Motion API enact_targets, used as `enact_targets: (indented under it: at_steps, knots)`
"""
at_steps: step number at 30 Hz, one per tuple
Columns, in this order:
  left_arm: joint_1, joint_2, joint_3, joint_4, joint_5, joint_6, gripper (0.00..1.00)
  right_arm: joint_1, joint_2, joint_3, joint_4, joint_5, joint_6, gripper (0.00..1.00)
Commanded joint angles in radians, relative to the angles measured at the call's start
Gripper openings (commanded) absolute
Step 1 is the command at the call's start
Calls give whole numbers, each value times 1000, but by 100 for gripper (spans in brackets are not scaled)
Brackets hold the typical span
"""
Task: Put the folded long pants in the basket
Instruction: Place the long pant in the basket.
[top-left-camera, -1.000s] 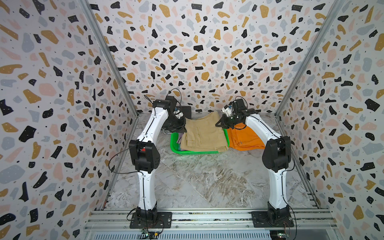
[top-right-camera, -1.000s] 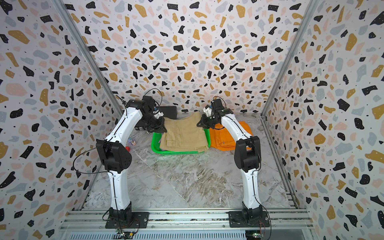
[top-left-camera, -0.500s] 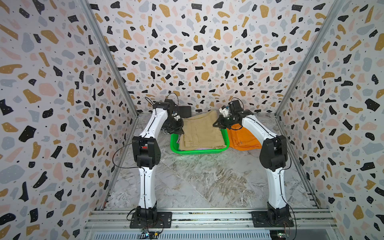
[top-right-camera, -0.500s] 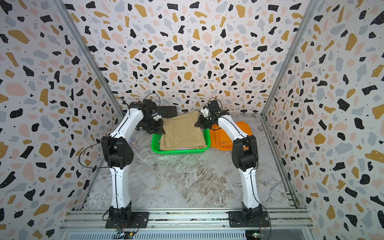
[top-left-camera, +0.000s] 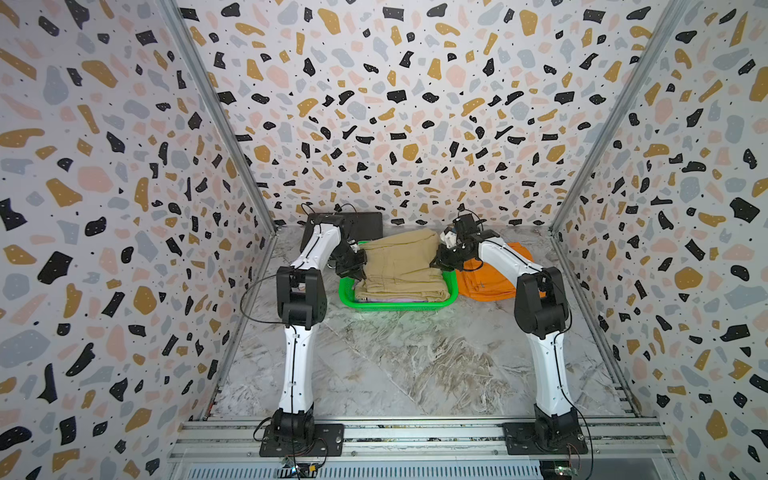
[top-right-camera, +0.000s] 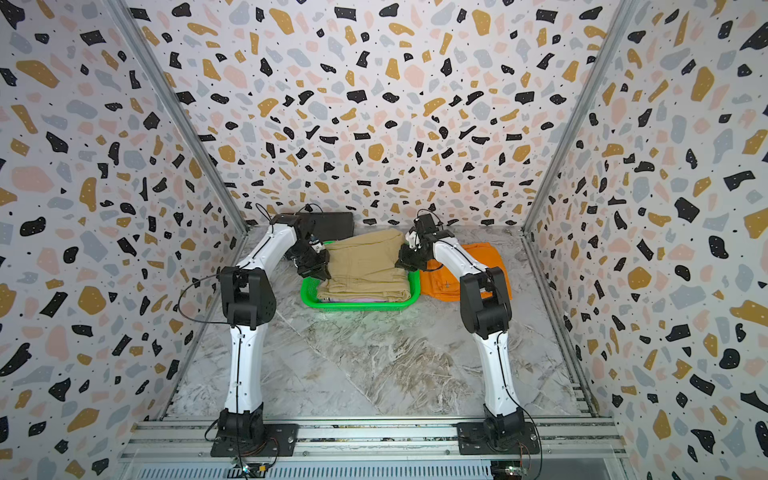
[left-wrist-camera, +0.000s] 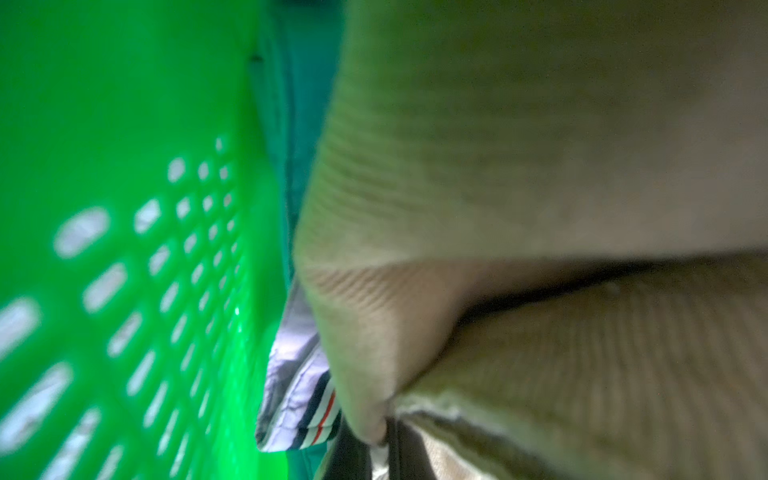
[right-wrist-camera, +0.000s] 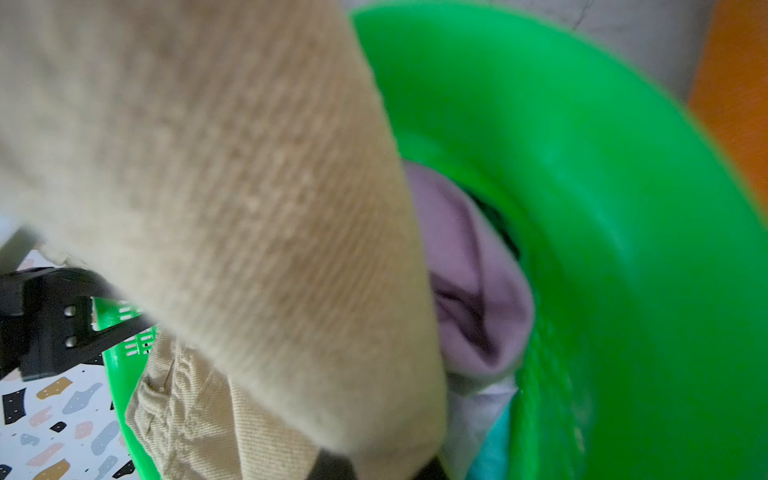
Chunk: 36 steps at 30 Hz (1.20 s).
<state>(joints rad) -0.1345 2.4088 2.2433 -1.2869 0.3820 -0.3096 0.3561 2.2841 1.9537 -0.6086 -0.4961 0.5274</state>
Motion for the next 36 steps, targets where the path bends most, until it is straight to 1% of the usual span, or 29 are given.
enact_targets:
  at_steps: [1, 2, 3, 4, 5, 6, 8, 10, 12, 14, 17, 20, 24, 26, 28, 29, 32, 36]
  knots:
    - [19, -59, 13, 10, -65, -25, 3, 3, -52, -38, -115, 24, -41, 11]
    - [19, -90, 14, 14, -68, -28, 15, 4, -82, -47, -105, 24, -41, 18]
    - [19, -128, 19, 18, -70, -32, 22, 4, -116, -49, -97, 27, -44, 25]
    - [19, -163, 25, 22, -69, -37, 28, 4, -144, -48, -96, 33, -48, 29]
    - [19, -198, 36, 23, -70, -47, 38, 4, -174, -40, -104, 45, -53, 33]
    - [19, -230, 52, 22, -71, -56, 46, 4, -201, -32, -113, 58, -59, 38]
    - [19, -278, 84, 23, -66, -69, 50, 4, -241, -13, -121, 76, -63, 39]
    - [19, -298, 130, 23, -52, -89, 50, 4, -263, 13, -112, 80, -58, 37]
    - [19, -288, 187, 24, -10, -111, 45, 7, -254, 76, -115, 71, -55, 32]
    - [18, -254, 239, 34, 43, -130, 40, 15, -221, 155, -136, 73, -59, 29]
    - [16, -202, 250, 74, 122, -155, 38, 31, -136, 290, -171, 67, -66, 27]
    - [10, -149, 237, 129, 155, -164, 39, 51, -29, 409, -184, 78, -69, 23]
    - [-6, -47, 231, 181, 184, -166, 40, 70, 103, 487, -168, 104, -54, 21]
    - [-10, -2, 210, 187, 197, -173, 37, 77, 149, 491, -189, 102, -50, 18]
    - [-10, 22, 170, 187, 198, -173, 35, 89, 172, 463, -222, 117, -61, 16]
    - [-10, 24, 139, 193, 186, -169, 35, 95, 170, 420, -227, 134, -64, 16]
    - [-10, 32, 65, 236, 159, -169, 36, 98, 149, 271, -160, 155, -50, 16]
    - [-5, 96, 70, 241, 120, -164, 35, 97, 184, 240, -163, 189, -61, 17]
